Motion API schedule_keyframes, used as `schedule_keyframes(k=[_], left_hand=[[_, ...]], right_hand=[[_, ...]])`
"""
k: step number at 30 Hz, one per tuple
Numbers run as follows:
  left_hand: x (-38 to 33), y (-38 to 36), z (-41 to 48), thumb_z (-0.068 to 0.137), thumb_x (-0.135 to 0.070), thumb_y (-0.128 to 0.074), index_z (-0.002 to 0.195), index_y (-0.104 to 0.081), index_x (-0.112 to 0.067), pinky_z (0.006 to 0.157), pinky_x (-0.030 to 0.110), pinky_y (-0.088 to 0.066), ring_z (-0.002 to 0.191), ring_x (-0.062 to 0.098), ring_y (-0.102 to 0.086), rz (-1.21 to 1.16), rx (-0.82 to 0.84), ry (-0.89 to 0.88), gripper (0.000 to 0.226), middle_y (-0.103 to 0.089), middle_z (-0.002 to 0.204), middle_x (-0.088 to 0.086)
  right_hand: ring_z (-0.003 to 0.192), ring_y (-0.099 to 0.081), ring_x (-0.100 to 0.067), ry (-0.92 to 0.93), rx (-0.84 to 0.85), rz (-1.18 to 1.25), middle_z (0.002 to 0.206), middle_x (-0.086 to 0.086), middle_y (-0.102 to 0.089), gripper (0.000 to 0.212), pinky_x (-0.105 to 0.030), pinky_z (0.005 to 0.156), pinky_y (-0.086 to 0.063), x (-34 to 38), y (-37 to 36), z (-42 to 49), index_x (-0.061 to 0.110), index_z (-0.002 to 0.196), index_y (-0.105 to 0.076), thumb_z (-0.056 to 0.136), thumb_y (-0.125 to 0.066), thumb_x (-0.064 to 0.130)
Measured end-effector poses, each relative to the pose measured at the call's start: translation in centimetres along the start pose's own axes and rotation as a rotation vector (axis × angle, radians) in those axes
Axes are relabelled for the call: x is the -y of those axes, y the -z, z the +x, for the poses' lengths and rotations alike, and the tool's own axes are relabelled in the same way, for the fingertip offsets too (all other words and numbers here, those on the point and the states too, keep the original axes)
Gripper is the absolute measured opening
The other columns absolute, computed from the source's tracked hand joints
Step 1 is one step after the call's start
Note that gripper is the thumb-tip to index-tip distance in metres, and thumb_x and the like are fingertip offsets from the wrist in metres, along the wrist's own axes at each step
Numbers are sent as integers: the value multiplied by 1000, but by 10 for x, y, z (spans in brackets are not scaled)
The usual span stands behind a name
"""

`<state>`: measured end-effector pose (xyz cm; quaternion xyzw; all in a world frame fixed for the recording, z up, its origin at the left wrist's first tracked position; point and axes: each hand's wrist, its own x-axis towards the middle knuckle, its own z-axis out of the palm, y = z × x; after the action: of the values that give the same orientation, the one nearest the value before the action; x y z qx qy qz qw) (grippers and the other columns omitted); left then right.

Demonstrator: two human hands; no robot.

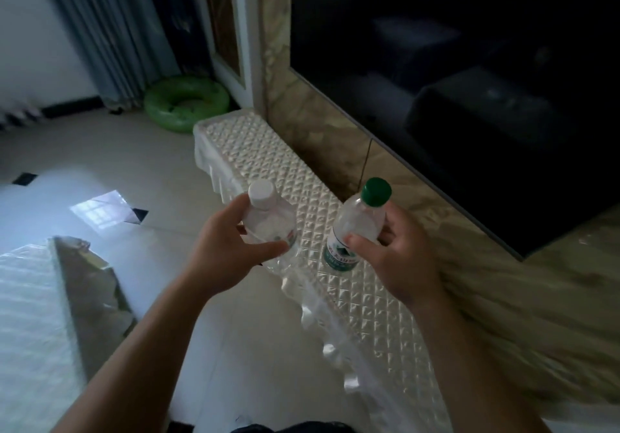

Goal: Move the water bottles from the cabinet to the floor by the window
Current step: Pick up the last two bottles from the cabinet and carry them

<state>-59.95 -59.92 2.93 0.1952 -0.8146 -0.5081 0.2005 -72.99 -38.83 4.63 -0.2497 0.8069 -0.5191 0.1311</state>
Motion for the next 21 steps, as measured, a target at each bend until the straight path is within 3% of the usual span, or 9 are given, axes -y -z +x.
schedule_keyframes(k=[8,16,21], left_hand=[[37,78,14,60,-18,-90,119,-59,-28,70,7,-46,83,-5,-63,3,-86,9,67,-66,96,-17],[76,125,52,59,-17,-90,117,-61,-26,73,14,-50,88,3,-67,-18,-150,80,66,-69,97,-20],[93,148,91,54,-37,-86,116,-61,-34,81,23,-53,95,5,-66,-6,-210,88,67,-69,102,-18]], right_hand=[[96,-66,-5,40,60,-8,103,16,-69,44,-43,84,-57,38,-82,31,39,109,-61,67,-75,45],[95,-66,-4,72,160,-25,102,15,-70,46,-41,82,-58,55,-138,99,36,110,-62,66,-74,44],[94,-68,-7,102,239,-20,100,12,-71,46,-41,81,-59,56,-171,161,33,107,-63,64,-75,45]])
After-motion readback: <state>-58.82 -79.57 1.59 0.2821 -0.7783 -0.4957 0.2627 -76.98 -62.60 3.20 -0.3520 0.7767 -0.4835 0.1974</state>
